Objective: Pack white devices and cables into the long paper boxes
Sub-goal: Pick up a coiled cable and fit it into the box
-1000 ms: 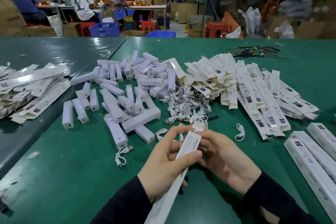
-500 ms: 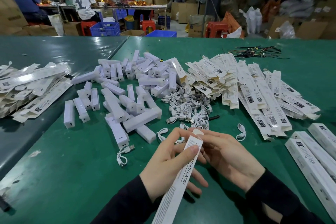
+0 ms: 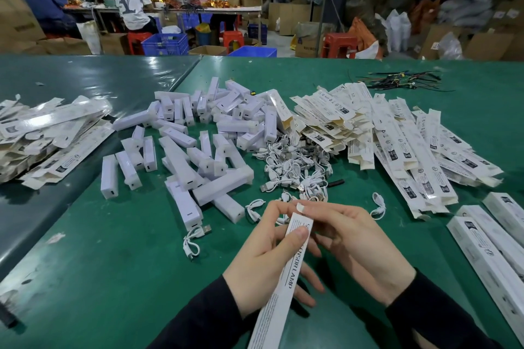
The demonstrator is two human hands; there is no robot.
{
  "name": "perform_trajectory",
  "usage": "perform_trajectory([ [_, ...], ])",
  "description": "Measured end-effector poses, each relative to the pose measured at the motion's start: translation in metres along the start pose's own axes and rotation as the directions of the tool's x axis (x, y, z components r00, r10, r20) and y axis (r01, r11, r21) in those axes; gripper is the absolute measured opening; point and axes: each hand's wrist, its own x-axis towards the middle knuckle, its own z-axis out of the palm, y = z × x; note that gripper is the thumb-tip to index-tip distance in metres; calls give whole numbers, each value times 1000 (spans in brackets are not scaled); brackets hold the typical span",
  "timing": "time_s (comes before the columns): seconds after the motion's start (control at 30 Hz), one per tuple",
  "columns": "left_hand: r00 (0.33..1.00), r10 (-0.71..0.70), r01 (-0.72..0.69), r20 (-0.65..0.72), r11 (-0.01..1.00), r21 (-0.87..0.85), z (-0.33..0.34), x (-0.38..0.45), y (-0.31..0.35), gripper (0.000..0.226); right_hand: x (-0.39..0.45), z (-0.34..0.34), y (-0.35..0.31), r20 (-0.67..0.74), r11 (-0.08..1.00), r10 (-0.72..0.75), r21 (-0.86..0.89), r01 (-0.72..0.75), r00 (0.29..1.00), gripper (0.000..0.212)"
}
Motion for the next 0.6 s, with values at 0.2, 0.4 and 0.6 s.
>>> perform_trajectory([
  [0.2,999,16,-15,-41,1000,17,-3,2,-5,23,-2,5,3,-5,997,-56,-45,55,998,27],
  [0.4,995,17,-16,-95,1000,12,-5,3,-1,32,-3,8,10,-2,976,-176,-129,174,984,24],
  [0.6,992,-62,49,-112,992,-113,-5,1,7,41,-4,8,14,41,848,-334,-423,319,942,28],
])
